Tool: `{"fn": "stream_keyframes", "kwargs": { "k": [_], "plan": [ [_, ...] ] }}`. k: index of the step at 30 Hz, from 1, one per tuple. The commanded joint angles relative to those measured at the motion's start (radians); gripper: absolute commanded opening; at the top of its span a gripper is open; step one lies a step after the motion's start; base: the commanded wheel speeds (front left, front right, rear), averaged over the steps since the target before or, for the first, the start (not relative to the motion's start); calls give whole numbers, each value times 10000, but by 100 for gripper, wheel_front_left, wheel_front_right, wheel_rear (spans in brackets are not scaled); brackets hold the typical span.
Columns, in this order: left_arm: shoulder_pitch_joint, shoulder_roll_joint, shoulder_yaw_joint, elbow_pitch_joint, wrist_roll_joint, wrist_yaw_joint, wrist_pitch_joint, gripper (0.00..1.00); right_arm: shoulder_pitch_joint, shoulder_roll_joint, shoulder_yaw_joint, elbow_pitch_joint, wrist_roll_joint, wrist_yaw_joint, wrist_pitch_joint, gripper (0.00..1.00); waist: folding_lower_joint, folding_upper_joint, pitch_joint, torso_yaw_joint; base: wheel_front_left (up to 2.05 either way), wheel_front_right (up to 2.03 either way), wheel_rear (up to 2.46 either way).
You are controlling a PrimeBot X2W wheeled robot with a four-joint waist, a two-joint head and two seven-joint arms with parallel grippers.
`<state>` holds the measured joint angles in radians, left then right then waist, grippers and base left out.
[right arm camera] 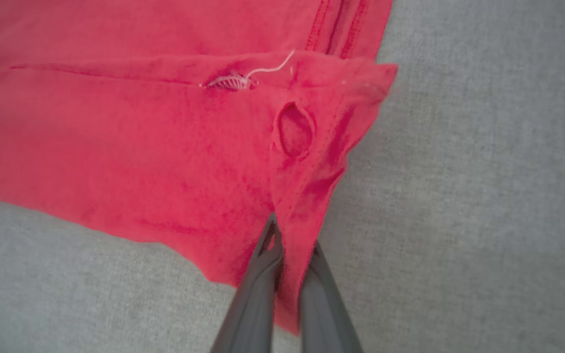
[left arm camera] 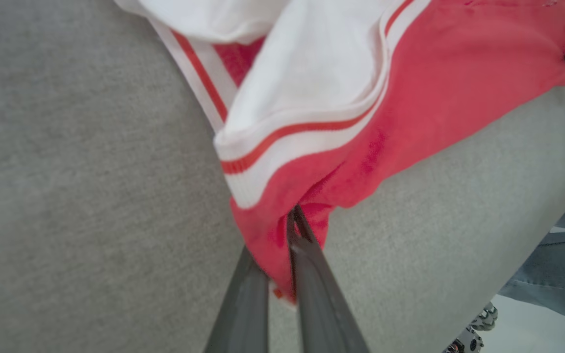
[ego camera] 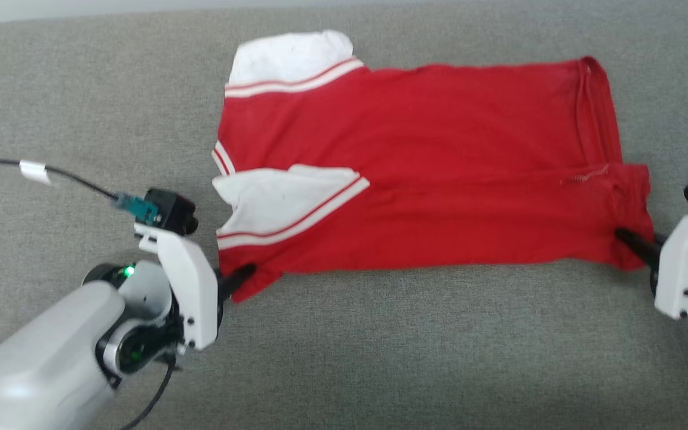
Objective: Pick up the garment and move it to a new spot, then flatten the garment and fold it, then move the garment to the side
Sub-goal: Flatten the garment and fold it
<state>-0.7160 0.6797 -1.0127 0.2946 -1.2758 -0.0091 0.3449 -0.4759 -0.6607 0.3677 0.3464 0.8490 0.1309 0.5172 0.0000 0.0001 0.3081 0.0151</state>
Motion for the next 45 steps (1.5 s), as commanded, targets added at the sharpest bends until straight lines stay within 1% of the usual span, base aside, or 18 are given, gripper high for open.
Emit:
{"fn": "stream_keyframes", "kwargs": {
  "k": [1,8,12,13,14,15,16,17,19,22,24,27,30,32,34,36,37,45],
  "plan": [
    [319,220,-20,-376,123,123,-91,0,432,-93,-114,-287,112,-4,-8,0,0,-1,-102,-12,0,0,0],
    [1444,1207,2,-2330,-24,806,-467,0,1934,-341,-823,-1429,96,-4,246,0,0,-1,-186,-97,0,0,0],
    [1988,1563,46,-3209,-62,1260,-766,0,2650,-218,-1340,-2029,-101,-4,353,0,0,-1,-204,-145,0,0,0],
    [2083,1596,103,-3369,-77,1338,-908,0,2753,-161,-1472,-2154,-153,-4,338,20,0,-1,-208,-156,0,0,0],
    [2168,1609,164,-3487,-99,1417,-1069,22,2841,-107,-1599,-2285,-254,-4,287,100,0,-1,-216,-166,0,0,0],
    [2286,1629,210,-3588,-147,1461,-1196,38,2897,-16,-1735,-2423,-358,-4,171,100,0,-1,-224,-186,0,0,0],
    [2371,1654,236,-3692,-118,1506,-1333,65,2945,106,-1891,-2514,-447,-4,38,100,0,-1,-223,-211,0,0,0],
    [2439,1680,307,-3765,-64,1561,-1538,100,2985,247,-2028,-2594,-538,-4,-101,100,0,-1,-231,-241,0,0,0],
    [2528,1687,401,-3836,-75,1634,-1750,100,3030,365,-2189,-2685,-646,-4,-271,100,0,-1,-229,-262,0,0,0],
    [2703,1837,641,-4084,102,1860,-2346,100,3003,700,-2533,-3174,-966,-2,-1143,100,0,-1,-161,-362,0,0,0],
    [2703,1936,905,-4261,241,1984,-2874,100,2902,887,-2665,-3625,-1302,-2,-2167,100,0,-1,-95,-467,0,0,0],
    [2536,2002,1449,-4260,529,2143,-3901,100,2849,1336,-2734,-3890,-1589,-4,-3708,100,0,-1,13,-703,0,0,0],
    [2178,1860,2005,-3931,643,1978,-4723,100,2681,1797,-2600,-3847,-1894,-2,-5059,100,0,-1,132,-990,0,0,0],
    [1758,1786,2266,-3476,789,1817,-4978,100,2553,2081,-2481,-3719,-2019,-2,-5795,100,0,-1,237,-1197,0,0,0],
    [1231,1608,2423,-2854,701,1660,-4863,100,2414,2351,-2426,-3509,-2146,-2,-6400,100,0,-1,376,-1438,0,0,0],
    [511,1381,2514,-2036,588,1481,-4494,100,2267,2535,-2229,-3299,-2314,-2,-6788,100,0,-1,530,-1708,0,0,0],
    [78,1323,2451,-1609,739,1396,-4210,100,2172,2635,-2152,-3216,-2340,-2,-6941,100,0,-1,616,-1857,0,0,0],
    [-3131,722,1939,2129,1378,771,-1818,100,1242,2883,-1489,-2333,-2240,-2,-7419,100,0,-1,1298,-3056,0,0,0]
  ]
}}
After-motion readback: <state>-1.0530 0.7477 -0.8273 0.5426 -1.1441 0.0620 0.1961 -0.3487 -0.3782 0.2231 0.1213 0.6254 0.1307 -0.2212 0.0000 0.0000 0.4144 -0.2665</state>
